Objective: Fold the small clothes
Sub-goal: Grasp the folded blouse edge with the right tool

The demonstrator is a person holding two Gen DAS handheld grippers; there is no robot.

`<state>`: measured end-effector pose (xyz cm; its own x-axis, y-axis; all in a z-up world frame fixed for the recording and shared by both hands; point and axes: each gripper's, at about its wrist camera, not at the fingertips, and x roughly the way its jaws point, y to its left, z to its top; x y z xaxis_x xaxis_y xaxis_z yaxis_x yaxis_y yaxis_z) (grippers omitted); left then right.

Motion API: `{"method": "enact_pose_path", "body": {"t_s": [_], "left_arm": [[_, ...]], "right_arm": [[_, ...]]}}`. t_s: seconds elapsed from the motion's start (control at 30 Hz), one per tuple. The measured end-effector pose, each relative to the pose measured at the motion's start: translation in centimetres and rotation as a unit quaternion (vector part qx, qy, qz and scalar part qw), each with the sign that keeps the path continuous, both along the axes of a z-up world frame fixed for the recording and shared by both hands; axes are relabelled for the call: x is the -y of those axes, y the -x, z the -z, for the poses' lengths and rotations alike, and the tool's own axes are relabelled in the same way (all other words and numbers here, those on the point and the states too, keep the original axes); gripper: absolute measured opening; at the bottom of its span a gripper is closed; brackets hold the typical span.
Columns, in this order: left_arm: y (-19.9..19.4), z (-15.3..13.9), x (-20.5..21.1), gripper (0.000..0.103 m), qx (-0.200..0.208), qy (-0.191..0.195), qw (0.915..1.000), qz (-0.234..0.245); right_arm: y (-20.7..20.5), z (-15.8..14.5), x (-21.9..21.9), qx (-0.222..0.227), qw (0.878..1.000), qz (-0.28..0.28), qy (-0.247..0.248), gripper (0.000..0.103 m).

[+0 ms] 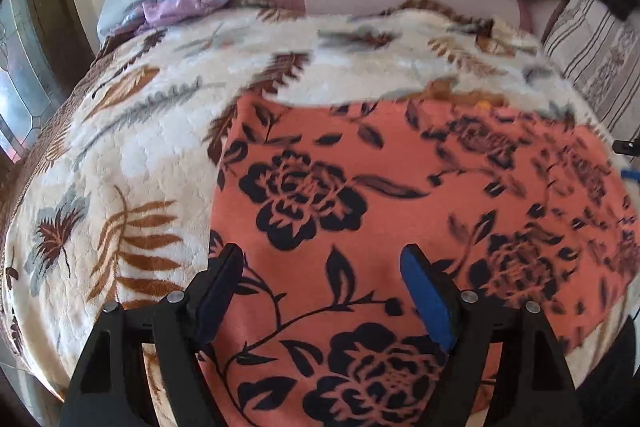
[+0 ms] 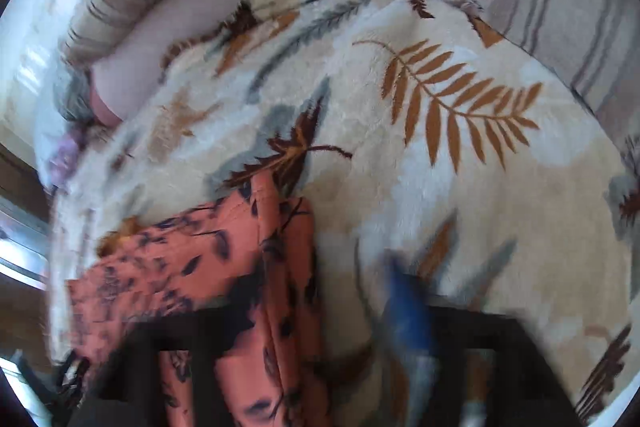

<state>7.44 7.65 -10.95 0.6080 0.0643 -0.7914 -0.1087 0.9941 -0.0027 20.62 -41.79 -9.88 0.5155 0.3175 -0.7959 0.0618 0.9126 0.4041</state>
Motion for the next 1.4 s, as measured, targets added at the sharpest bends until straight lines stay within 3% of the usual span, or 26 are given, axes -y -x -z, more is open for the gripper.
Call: {"method": "enact_pose_path", "body": {"t_s": [0.1,0.17,0.3,0.37,0.5,0.6,0.63,0.67,0.7,0.73,0.87,0.93,0.97,1.0,1.03,1.07,1.17,1.4], "left_arm": [[1.3,-1.5,0.7,0.082,0.025,-0.001,0.9996,0.01],[1.9,-1.8,1.0,0.082,0.025,0.008,0.9996,0.013],[2.5,-1.8,2.1,0.082,0.022,0.032,0.9991,0.018],[2.6,-2.1,2.9,0.082,0.024,0.039,0.9986,0.028],[2.6,-2.9,4.0,0.082,0.03,0.048,0.9977,0.037],[2.5,-2.9,4.3,0.082,0.021,0.066,0.9973,0.026],[2.5,-2.9,4.4,0.082,0.016,0.07,0.9971,0.024],[2.5,-2.8,4.5,0.082,0.013,0.073,0.997,0.021],[2.6,-2.8,4.7,0.082,0.012,0.073,0.9971,0.018],[2.6,-2.8,4.9,0.082,0.009,0.071,0.9972,0.018],[2.6,-3.3,5.7,0.082,0.012,0.06,0.9979,0.022],[2.4,-3.2,6.0,0.082,0.01,0.055,0.9982,0.021],[2.1,-2.9,6.1,0.082,0.002,0.054,0.9983,0.02],[1.8,-2.6,6.3,0.082,-0.009,0.052,0.9985,0.018],[1.8,-2.5,6.3,0.082,-0.014,0.05,0.9985,0.017],[1.8,-2.5,6.4,0.082,-0.012,0.051,0.9985,0.016],[1.4,-2.2,6.8,0.082,-0.017,0.046,0.9987,0.016],[0.9,-2.3,8.0,0.082,-0.019,0.035,0.9988,0.03]], "right_arm": [[4.8,-1.0,1.8,0.01,0.995,0.014,-0.096,0.1],[8.7,-0.3,2.6,0.005,0.984,0.029,-0.177,0.1],[15.0,3.5,2.2,-0.03,0.966,0.064,-0.248,0.099],[16.3,5.2,1.9,-0.042,0.952,0.083,-0.291,0.099],[14.9,6.7,0.6,-0.027,0.937,0.09,-0.336,0.099],[12.8,8.6,-0.5,-0.052,0.93,0.115,-0.345,0.096],[12.8,8.6,-0.6,-0.048,0.927,0.127,-0.349,0.089],[12.8,8.0,-0.7,-0.038,0.93,0.126,-0.343,0.073],[12.6,7.3,-0.9,-0.031,0.938,0.114,-0.325,0.011],[12.6,6.1,-1.2,-0.024,0.953,0.11,-0.282,0.008],[14.2,1.8,-2.2,0.043,0.978,0.087,-0.183,0.008],[13.9,4.3,-2.3,0.008,0.985,0.079,-0.154,0.009],[13.7,6.3,-1.9,-0.018,0.983,0.089,-0.159,0.01],[13.8,8.5,-1.0,-0.035,0.974,0.1,-0.2,0.012],[14.2,9.3,0.0,-0.024,0.962,0.11,-0.249,0.015],[14.3,9.2,0.4,-0.024,0.96,0.104,-0.26,0.016],[14.1,8.3,0.3,-0.024,0.969,0.077,-0.232,0.021],[14.6,9.1,1.8,-0.03,0.956,0.066,-0.283,0.025]]}}
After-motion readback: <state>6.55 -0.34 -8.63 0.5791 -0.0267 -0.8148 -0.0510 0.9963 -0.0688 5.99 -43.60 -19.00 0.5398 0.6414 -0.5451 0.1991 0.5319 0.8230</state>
